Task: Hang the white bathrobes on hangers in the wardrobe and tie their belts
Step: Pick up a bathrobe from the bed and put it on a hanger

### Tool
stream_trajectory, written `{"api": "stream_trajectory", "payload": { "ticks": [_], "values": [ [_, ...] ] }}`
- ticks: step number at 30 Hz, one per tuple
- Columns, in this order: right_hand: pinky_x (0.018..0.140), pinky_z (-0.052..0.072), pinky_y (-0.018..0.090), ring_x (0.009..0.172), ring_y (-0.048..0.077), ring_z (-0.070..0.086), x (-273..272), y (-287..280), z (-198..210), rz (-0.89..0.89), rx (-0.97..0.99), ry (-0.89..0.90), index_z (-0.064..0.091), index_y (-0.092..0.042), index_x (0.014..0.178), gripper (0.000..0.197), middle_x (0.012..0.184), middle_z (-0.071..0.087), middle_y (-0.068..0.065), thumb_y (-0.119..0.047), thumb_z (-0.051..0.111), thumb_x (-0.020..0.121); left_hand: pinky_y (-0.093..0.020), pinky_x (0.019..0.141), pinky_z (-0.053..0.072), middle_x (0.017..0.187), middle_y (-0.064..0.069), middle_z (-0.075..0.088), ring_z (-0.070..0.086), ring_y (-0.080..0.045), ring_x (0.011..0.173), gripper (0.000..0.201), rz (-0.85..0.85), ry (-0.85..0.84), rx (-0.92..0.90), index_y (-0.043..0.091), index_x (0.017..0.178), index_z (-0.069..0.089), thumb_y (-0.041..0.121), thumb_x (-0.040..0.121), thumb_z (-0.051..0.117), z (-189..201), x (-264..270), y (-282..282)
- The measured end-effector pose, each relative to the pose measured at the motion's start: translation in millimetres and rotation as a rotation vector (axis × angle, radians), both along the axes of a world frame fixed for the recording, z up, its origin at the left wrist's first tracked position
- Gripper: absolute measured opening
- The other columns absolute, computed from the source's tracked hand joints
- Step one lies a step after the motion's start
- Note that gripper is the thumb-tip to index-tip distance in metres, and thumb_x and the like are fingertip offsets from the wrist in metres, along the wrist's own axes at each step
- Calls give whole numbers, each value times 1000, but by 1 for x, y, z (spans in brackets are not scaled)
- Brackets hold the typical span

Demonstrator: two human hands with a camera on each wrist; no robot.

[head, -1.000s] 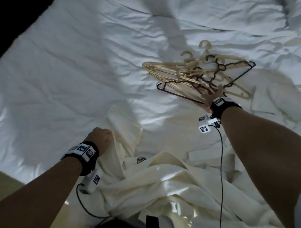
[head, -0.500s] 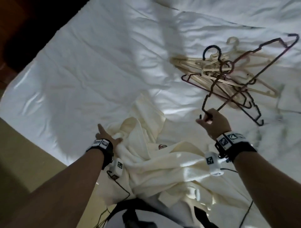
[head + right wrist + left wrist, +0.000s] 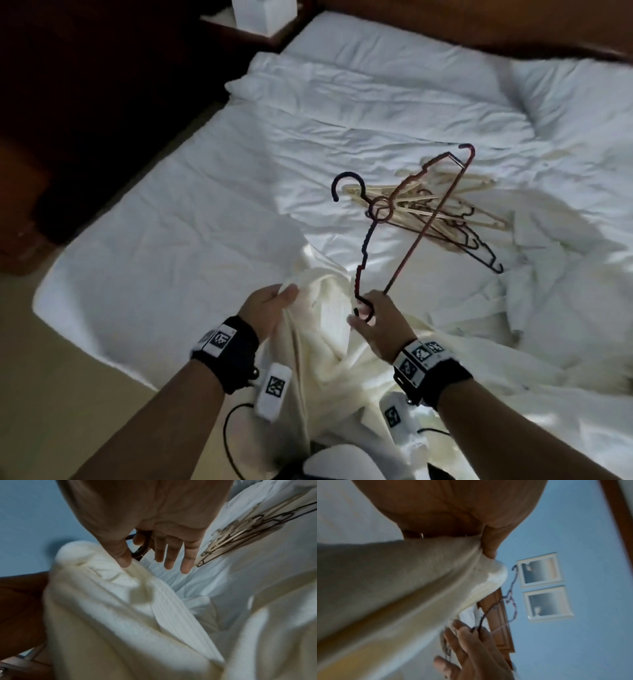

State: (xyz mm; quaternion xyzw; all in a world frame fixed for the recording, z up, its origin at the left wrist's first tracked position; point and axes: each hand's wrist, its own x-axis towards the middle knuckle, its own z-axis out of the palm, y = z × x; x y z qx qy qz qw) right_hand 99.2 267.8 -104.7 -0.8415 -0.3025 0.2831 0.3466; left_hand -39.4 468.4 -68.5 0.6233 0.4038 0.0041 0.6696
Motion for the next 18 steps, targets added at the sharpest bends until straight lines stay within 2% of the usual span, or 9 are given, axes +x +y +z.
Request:
{"api": "stream_trajectory", "payload": {
  "ticks": [2,5,7,8,10,11,14,16,18],
  "values": [
    [76,36,24,82,7,44,-8,8,19,-66,61,-12,49,-17,104,31,96,47,0,-29,69,83,-47,89,51,97,-16,72,67,-29,90,28,-37,-114,18,15,94,73,38,90,58,27,-5,-4],
    [82,35,25,91,14,46,-13,20,51,-96,92,-64,46,-13,115,48,104,46,-1,-33,73,82,-44,86,50,94,-13,72,66,-27,86,26,-1,-273,32,17,92,72,22,99,47,78,0,-5],
    [79,36,25,90,13,49,-13,30,72,-99,90,0,45,-15,104,51,101,51,-6,-39,79,75,-43,82,50,89,-15,71,65,-28,81,25,10,-363,6,11,92,70,26,98,50,115,7,-1],
    [73,37,27,82,13,49,-14,36,81,-108,112,60,44,-13,95,54,93,52,-6,-42,82,70,-44,81,51,90,-17,70,65,-29,81,28,-3,-406,8,10,94,69,34,95,55,131,9,1],
    [64,40,38,68,15,43,-17,47,98,-135,186,147,42,-11,84,60,77,46,0,-48,84,62,-45,78,53,89,-15,70,66,-31,82,41,-82,-453,121,16,90,70,55,77,67,159,10,6],
    [62,41,40,66,16,42,-19,50,105,-150,227,163,43,-12,81,57,74,45,1,-47,83,62,-43,75,54,87,-10,71,68,-28,82,45,-142,-455,235,19,87,69,59,67,73,169,9,8],
    [60,40,31,61,14,42,-9,49,127,-202,303,50,46,-15,73,33,67,46,0,-21,78,76,-23,63,50,80,2,67,64,-14,76,42,-271,-286,647,21,86,61,47,61,84,184,4,19],
    [60,41,31,63,17,44,9,43,145,-272,287,-66,49,-9,75,24,66,50,6,-15,73,77,-22,56,45,78,4,63,60,-13,71,38,-294,-82,881,25,89,53,45,70,78,181,-1,27],
    [59,43,35,62,17,43,22,37,169,-294,279,-133,46,-12,74,29,65,49,10,-20,74,72,-24,56,45,78,5,63,61,-16,70,26,-328,-1,1019,33,95,50,47,81,66,171,-6,30]
  ]
}}
